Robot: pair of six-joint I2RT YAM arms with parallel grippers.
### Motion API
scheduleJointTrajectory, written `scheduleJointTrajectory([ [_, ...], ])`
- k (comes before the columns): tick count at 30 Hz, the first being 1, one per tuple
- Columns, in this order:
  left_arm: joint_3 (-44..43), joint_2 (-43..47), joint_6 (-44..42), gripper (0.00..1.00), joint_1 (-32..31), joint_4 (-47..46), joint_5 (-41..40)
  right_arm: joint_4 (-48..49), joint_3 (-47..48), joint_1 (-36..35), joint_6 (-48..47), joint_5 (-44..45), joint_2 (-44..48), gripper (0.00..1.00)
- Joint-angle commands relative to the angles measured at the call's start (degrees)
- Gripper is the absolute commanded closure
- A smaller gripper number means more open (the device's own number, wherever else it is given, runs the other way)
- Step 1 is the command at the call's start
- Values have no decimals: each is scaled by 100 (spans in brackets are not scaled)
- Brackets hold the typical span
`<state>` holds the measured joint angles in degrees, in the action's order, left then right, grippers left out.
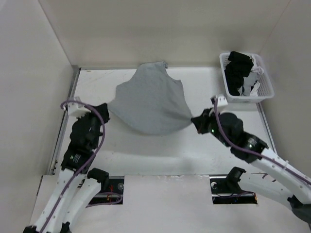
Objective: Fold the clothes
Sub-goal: Flatten the tank top out, then fold the tank top
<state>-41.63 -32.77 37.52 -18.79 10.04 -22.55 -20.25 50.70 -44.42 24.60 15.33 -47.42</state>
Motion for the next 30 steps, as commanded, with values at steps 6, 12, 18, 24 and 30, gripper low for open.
scheduleJointTrajectory([
  [6, 287, 2441, 579, 98, -464, 3123, -409, -1172, -1360, -1923, 1827, 919, 1981, 100],
  [12, -38, 2750, 1214, 98, -411, 4233, -391, -2131, -2002, -3250, 3365, 1243, 2325, 100],
  [18, 268, 1812, 916, 98, -253, 3042, -137, -1896, -1836, -2999, 3211, 1648, 1790, 100],
  [24, 103, -366, 626, 98, -16, 573, -452, -352, -1151, -701, 1517, 642, 676, 100],
  [30, -959, -2642, 423, 98, 590, -923, -242, 828, -351, 1649, 819, -943, -863, 100],
])
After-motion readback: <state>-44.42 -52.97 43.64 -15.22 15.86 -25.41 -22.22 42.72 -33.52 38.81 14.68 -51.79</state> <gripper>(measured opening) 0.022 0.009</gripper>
